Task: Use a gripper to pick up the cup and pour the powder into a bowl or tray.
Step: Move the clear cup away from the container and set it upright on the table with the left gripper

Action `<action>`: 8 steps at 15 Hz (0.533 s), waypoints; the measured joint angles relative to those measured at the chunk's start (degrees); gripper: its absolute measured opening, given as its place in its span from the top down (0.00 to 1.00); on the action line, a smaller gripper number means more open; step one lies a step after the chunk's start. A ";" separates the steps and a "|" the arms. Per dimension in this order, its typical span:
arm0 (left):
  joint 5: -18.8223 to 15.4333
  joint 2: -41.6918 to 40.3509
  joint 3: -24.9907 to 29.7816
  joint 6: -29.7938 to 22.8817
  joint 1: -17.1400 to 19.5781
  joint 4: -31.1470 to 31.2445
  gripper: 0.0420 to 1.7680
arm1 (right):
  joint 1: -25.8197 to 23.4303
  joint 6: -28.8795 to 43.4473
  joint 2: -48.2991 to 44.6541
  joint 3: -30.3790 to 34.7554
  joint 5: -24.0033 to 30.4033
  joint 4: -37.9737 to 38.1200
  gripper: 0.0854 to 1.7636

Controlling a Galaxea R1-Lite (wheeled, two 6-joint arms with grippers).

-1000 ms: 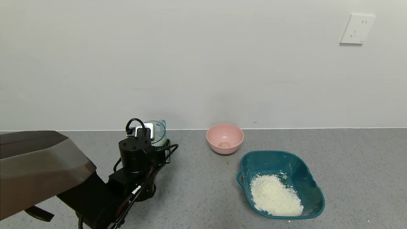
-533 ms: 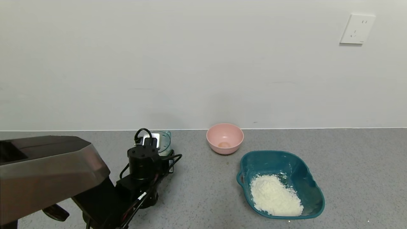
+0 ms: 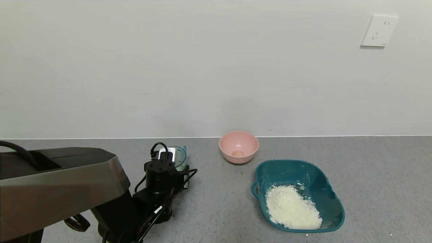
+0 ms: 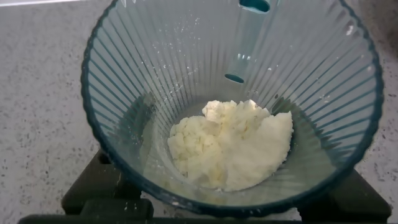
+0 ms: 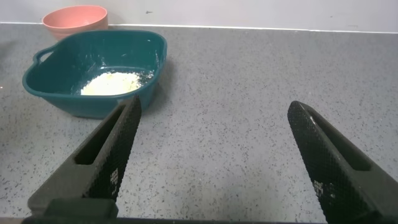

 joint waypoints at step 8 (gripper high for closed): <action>-0.01 0.63 -0.04 -0.49 0.05 0.35 0.28 | 0.02 0.00 0.00 0.00 0.02 0.00 0.03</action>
